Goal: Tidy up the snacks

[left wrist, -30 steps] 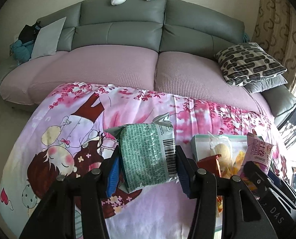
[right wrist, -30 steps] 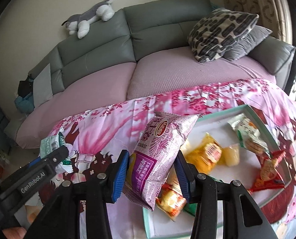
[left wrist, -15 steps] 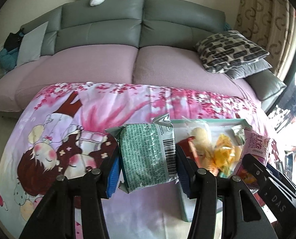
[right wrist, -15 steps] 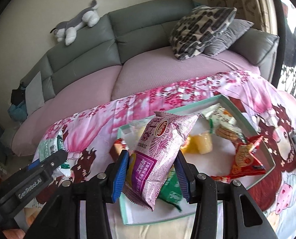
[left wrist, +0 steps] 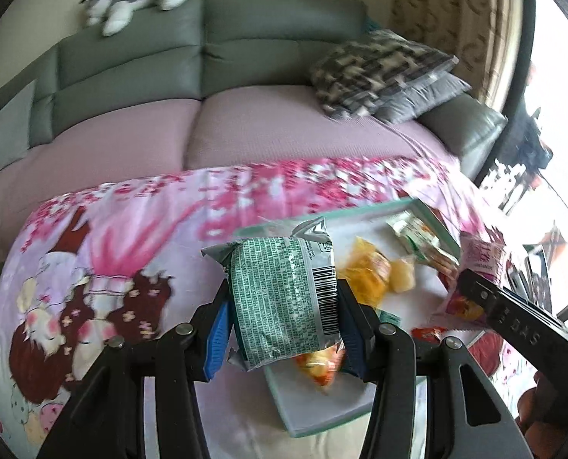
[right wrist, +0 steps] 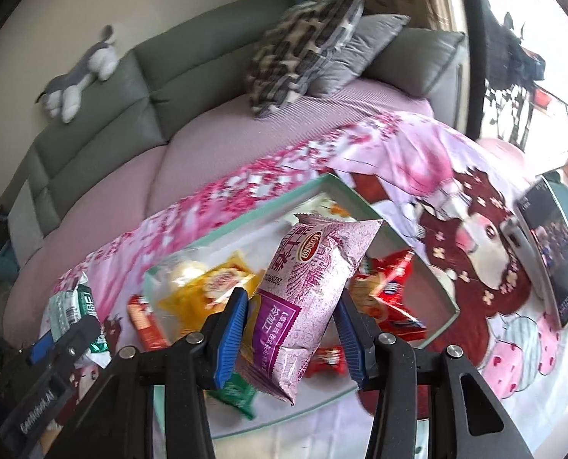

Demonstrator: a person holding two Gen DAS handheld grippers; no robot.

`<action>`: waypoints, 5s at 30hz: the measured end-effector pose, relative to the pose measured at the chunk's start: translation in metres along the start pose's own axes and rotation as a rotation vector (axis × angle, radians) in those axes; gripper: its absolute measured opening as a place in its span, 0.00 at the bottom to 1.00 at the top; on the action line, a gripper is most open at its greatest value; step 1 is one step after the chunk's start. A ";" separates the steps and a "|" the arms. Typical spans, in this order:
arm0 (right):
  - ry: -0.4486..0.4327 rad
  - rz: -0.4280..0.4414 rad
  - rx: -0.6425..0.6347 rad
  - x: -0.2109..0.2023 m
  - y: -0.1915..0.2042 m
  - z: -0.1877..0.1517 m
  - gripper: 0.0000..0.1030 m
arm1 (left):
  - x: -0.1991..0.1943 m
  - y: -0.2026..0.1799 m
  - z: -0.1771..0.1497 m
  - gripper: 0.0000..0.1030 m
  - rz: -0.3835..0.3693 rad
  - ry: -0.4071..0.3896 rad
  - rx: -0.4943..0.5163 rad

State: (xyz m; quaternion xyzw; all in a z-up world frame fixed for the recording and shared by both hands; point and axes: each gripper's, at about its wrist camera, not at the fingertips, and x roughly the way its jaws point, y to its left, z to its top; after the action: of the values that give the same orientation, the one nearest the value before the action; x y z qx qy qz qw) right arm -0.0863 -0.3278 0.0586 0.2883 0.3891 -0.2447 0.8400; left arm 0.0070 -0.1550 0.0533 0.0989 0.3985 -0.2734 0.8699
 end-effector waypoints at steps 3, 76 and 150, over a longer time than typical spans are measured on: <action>0.021 -0.004 0.006 0.007 -0.005 0.001 0.48 | 0.010 -0.014 -0.003 0.51 -0.018 0.024 0.029; 0.060 -0.025 -0.219 0.033 0.041 -0.011 1.00 | 0.036 0.084 -0.020 1.00 0.299 0.132 -0.289; 0.096 -0.015 -0.396 -0.002 0.071 -0.101 1.00 | -0.009 0.103 -0.110 1.00 0.392 0.290 -0.251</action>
State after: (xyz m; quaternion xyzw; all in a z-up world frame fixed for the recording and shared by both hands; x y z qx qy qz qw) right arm -0.0944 -0.2085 0.0276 0.1258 0.4714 -0.1559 0.8589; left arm -0.0108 -0.0228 -0.0172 0.1036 0.5230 -0.0311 0.8454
